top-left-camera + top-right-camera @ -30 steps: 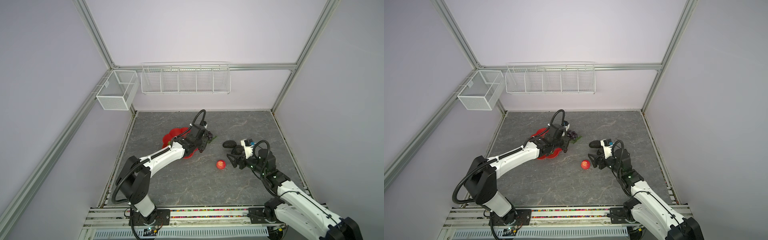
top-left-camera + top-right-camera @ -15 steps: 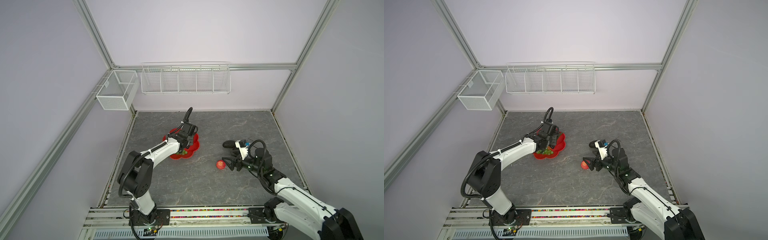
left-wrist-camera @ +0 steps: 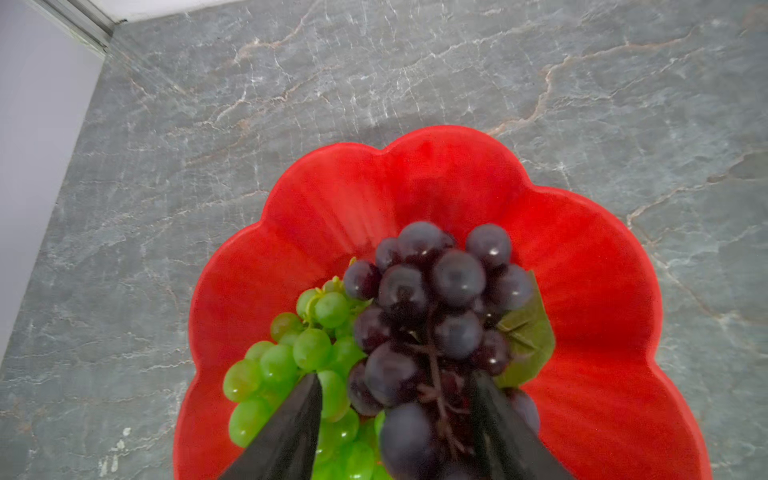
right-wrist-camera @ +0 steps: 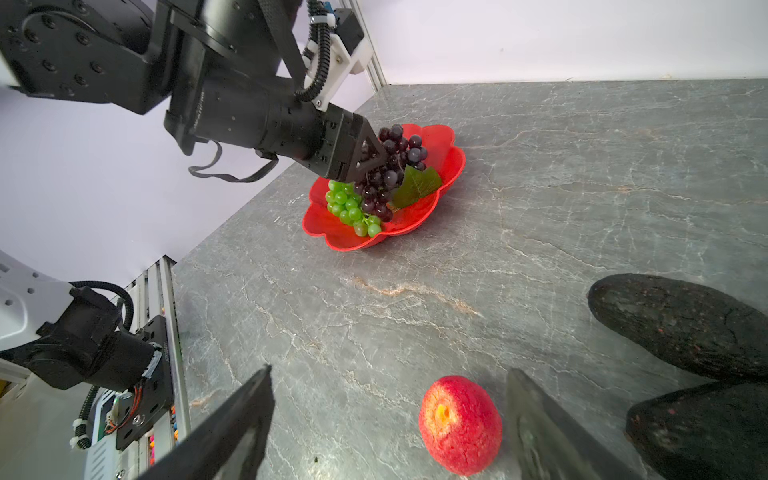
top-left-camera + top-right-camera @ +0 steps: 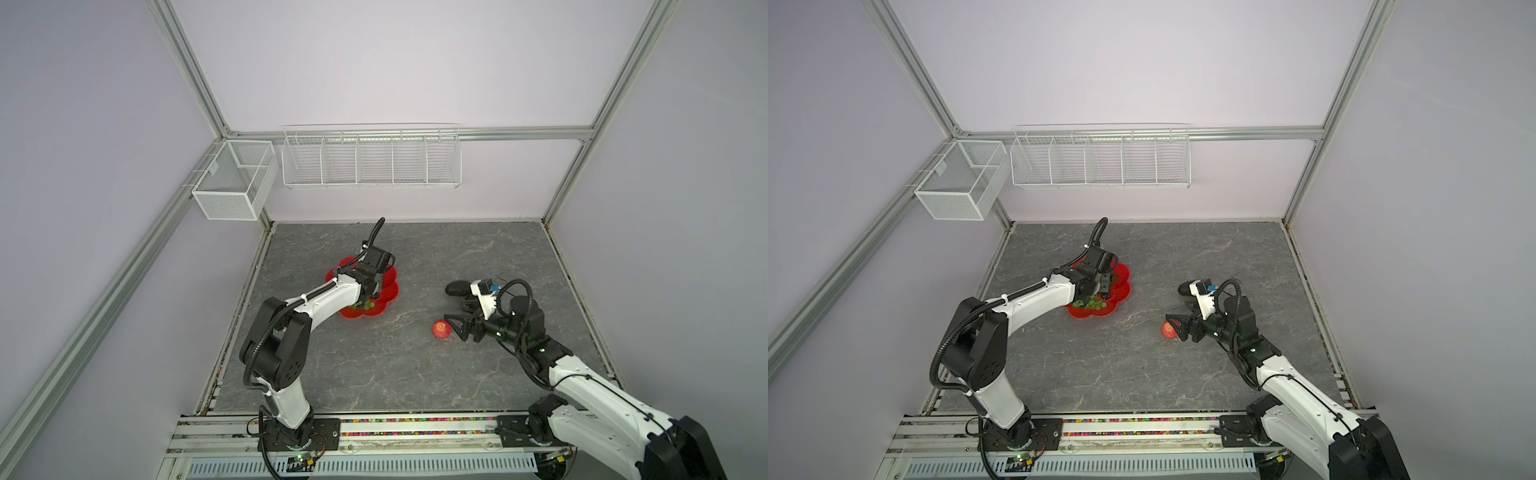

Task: Place and organize the fake fruits in the fruit bowl

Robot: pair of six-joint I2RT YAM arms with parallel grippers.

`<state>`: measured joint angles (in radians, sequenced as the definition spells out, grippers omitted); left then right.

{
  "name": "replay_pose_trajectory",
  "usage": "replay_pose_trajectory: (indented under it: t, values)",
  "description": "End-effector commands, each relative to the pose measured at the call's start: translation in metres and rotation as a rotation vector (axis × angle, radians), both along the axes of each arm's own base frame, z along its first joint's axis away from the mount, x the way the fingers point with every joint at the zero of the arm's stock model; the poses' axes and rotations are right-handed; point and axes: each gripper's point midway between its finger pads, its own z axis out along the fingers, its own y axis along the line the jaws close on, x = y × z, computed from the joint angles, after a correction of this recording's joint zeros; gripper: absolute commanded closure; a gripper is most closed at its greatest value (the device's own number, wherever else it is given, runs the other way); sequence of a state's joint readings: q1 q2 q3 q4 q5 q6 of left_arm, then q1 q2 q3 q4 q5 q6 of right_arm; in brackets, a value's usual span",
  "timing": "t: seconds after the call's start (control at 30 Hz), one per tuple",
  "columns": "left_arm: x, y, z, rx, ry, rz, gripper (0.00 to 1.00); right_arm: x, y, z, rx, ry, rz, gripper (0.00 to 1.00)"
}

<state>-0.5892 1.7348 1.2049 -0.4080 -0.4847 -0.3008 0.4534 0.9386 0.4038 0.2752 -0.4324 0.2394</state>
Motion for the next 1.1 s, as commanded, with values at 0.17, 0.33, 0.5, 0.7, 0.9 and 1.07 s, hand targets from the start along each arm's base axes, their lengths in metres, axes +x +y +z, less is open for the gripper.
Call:
replay_pose_trajectory:
  t: [0.17,0.33,0.5,0.7,0.9,1.07]
  values:
    - [-0.014,0.013,0.018,-0.043,-0.018,0.032,0.41,0.0,0.0,0.009,0.012,-0.041,-0.001,0.12]
    - [-0.034,-0.026,0.036,-0.257,-0.013,-0.164,0.41,0.001,0.0,0.008,0.005,-0.035,-0.006,0.12]
    - [-0.082,-0.09,0.045,-0.443,0.067,-0.44,0.41,0.011,-0.018,-0.001,-0.054,0.005,-0.113,0.12]
    - [-0.135,-0.144,0.016,-0.423,0.159,-0.533,0.38,0.003,-0.031,-0.008,-0.081,0.085,-0.151,0.12]
    - [-0.148,-0.181,-0.012,-0.384,0.184,-0.564,0.36,-0.014,-0.046,-0.031,-0.123,0.119,-0.182,0.12]
    - [-0.144,-0.203,-0.037,-0.365,0.224,-0.572,0.36,-0.013,-0.047,-0.027,-0.126,0.094,-0.186,0.12]
